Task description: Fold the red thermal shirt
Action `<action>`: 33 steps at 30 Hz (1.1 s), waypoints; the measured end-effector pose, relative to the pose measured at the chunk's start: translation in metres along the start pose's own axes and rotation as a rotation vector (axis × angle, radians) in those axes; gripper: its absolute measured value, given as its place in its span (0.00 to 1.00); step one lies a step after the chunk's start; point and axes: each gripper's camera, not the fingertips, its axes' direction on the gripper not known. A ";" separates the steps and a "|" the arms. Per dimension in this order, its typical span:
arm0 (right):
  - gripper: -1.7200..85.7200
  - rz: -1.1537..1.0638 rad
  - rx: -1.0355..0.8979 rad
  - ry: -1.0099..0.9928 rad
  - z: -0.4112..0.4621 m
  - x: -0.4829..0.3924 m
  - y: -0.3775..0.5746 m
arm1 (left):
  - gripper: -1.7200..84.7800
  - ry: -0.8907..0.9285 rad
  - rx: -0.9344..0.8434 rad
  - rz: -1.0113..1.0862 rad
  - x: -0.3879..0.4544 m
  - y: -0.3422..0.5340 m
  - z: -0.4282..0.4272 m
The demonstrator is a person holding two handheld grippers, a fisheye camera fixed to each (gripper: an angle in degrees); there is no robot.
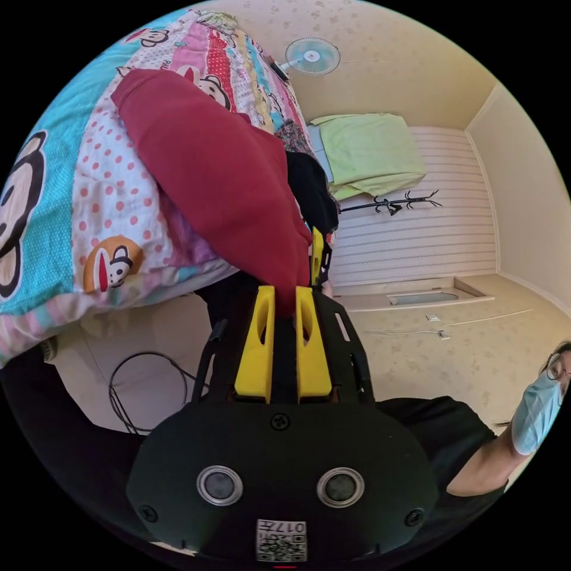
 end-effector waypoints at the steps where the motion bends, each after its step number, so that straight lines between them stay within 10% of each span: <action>1: 0.19 -0.016 0.005 0.023 0.006 -0.006 0.001 | 0.10 0.028 0.007 -0.016 -0.006 0.002 -0.003; 11: 0.10 -0.320 -0.281 0.362 0.088 -0.098 0.020 | 0.17 0.707 -0.015 -0.138 -0.091 0.010 -0.005; 21: 0.09 -0.923 -0.583 0.803 0.287 -0.297 0.102 | 0.12 0.435 0.029 0.464 0.053 0.028 -0.189; 33: 0.08 -1.319 -0.592 0.473 0.538 -0.357 0.130 | 0.12 -0.059 0.351 0.605 0.108 0.086 -0.448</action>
